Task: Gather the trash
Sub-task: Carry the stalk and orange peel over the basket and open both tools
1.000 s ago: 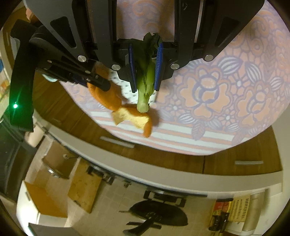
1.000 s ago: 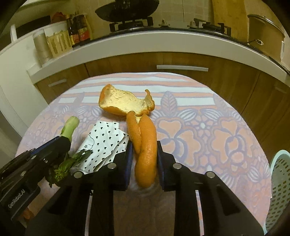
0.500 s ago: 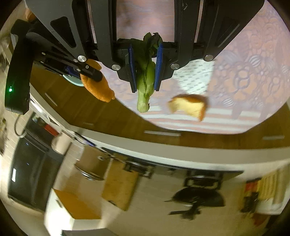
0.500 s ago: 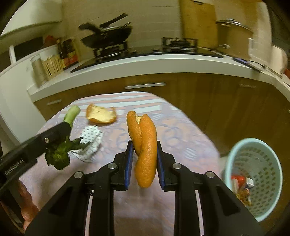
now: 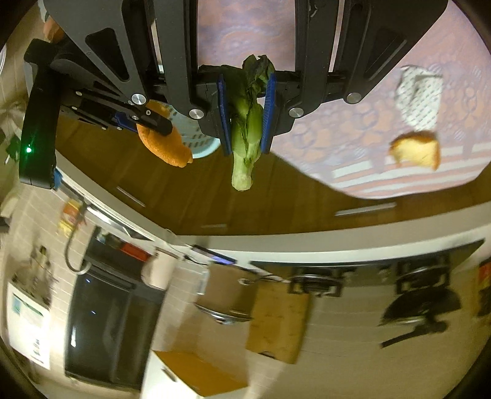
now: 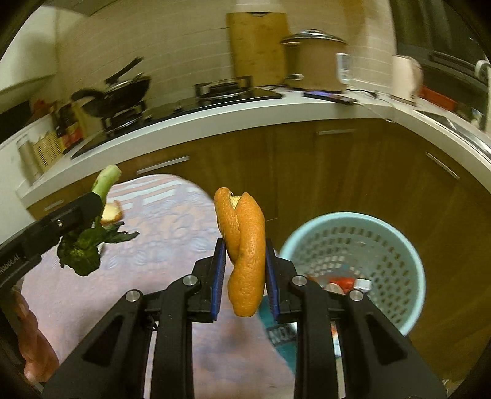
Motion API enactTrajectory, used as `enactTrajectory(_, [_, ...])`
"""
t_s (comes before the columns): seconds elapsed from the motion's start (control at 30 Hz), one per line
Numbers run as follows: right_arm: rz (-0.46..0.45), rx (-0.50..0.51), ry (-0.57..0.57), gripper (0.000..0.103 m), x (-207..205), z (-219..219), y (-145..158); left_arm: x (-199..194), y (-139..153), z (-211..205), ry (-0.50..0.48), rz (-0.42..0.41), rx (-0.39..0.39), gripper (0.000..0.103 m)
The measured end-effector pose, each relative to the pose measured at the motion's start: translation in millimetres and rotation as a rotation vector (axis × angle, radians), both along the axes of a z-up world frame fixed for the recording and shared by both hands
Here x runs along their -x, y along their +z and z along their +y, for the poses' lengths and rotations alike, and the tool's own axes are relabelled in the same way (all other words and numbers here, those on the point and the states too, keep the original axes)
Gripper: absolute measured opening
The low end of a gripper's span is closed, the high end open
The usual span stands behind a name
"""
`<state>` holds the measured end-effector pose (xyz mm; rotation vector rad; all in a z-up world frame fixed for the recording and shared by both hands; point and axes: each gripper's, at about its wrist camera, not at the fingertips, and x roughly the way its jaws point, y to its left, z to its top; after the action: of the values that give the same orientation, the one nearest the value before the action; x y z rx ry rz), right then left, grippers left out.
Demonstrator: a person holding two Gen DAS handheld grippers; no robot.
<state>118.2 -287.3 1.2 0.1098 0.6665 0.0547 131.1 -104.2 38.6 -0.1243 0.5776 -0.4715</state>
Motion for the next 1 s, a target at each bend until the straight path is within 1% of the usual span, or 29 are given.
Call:
enactTrajectory(0.2, [0.003, -0.020, -0.090, 0.021, 7.7, -45.6, -5.0, -15.6, -3.5, -46.8, -0.084, 0.004, -0.030, 0.017])
enactTrajectory(0.37, [0.029, -0.028, -0.152, 0.021, 8.8, -78.0, -17.4, -30.0, -14.6, -83.0, -0.139, 0.023, -0.050, 0.017])
enactTrajectory(0.57, [0.075, -0.049, -0.204, 0.021, 3.9, -103.8, -35.8, -45.9, -35.2, -121.5, -0.211, 0.064, -0.074, 0.017])
enactTrajectory(0.63, [0.097, -0.065, -0.220, 0.021, 1.8, -112.8, -43.6, -50.7, -42.2, -129.3, -0.227, 0.082, -0.082, 0.018])
enactTrajectory(0.77, [0.142, -0.096, -0.248, 0.022, -0.8, -127.0, -61.2, -65.4, -68.1, -146.4, -0.264, 0.139, -0.128, 0.018])
enactTrajectory(0.87, [0.169, -0.108, -0.261, 0.022, -3.2, -134.4, -72.6, -74.0, -84.0, -154.1, -0.288, 0.179, -0.138, 0.018])
enactTrajectory(0.93, [0.182, -0.119, -0.265, 0.022, -3.6, -137.5, -78.6, -76.3, -88.7, -156.8, -0.294, 0.193, -0.140, 0.018])
enactTrajectory(1.0, [0.199, -0.125, -0.270, 0.024, -5.7, -139.4, -83.3, -78.6, -93.2, -160.2, -0.295, 0.206, -0.145, 0.020])
